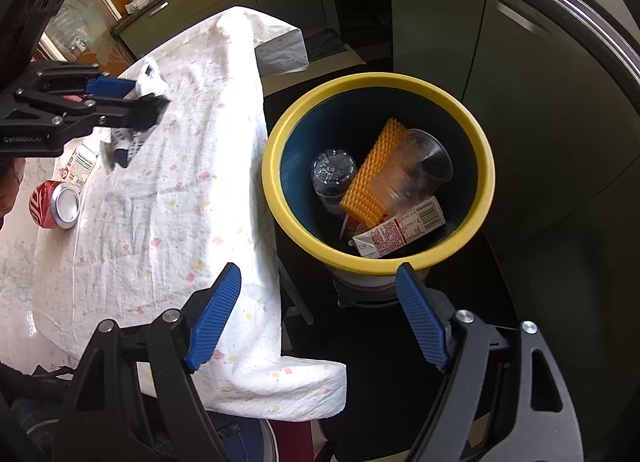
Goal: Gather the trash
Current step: 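Carry the snack wrapper over the bin and open the left tool, then reach the right tool to the white supplement bottle and grasp it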
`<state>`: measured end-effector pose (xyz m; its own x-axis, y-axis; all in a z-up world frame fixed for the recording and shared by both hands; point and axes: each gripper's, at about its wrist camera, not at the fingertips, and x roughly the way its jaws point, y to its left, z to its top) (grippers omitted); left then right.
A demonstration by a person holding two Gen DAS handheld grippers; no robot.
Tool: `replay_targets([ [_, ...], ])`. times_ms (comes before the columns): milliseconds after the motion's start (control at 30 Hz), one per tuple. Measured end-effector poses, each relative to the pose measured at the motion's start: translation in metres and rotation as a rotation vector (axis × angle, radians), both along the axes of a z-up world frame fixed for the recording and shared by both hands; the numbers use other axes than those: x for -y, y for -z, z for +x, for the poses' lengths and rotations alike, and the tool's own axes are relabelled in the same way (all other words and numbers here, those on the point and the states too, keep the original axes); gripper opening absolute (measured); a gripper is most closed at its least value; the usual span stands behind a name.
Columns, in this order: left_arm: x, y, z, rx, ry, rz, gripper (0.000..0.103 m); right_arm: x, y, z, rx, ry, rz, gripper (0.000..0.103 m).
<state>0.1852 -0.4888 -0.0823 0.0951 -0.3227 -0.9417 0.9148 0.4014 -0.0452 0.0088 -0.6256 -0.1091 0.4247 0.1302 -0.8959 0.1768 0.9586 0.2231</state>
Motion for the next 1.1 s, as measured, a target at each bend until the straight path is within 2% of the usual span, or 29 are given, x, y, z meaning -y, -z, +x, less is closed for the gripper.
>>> replay_targets([
  [100, 0.054, 0.013, -0.005, 0.0, 0.056, -0.013, 0.042, 0.007, 0.002, -0.006, -0.004, 0.018, -0.002, 0.075],
  [233, 0.106, 0.035, -0.001, -0.01, 0.079, -0.011, 0.044, 0.013, 0.006, -0.011, -0.016, 0.039, -0.009, 0.075],
  [300, 0.12, 0.048, 0.003, 0.003, 0.075, -0.001, 0.058, 0.015, 0.008, -0.011, -0.023, 0.047, -0.025, 0.076],
  [467, 0.119, 0.051, 0.007, 0.005, 0.035, -0.002, 0.071, 0.015, 0.008, -0.012, -0.026, 0.042, -0.034, 0.076],
  [567, 0.089, 0.03, 0.006, 0.015, 0.007, -0.029, 0.073, 0.009, 0.006, -0.011, -0.02, 0.025, -0.05, 0.076],
  [700, 0.029, -0.013, 0.0, 0.032, -0.046, -0.13, 0.082, -0.003, 0.001, -0.008, -0.009, 0.0, -0.061, 0.076],
  [900, -0.093, -0.079, -0.02, 0.166, -0.155, -0.31, 0.095, -0.028, -0.007, 0.0, -0.005, -0.052, -0.08, 0.077],
  [1100, -0.221, -0.111, -0.028, 0.281, -0.338, -0.44, 0.098, -0.066, -0.018, 0.021, -0.011, -0.13, -0.114, 0.077],
])
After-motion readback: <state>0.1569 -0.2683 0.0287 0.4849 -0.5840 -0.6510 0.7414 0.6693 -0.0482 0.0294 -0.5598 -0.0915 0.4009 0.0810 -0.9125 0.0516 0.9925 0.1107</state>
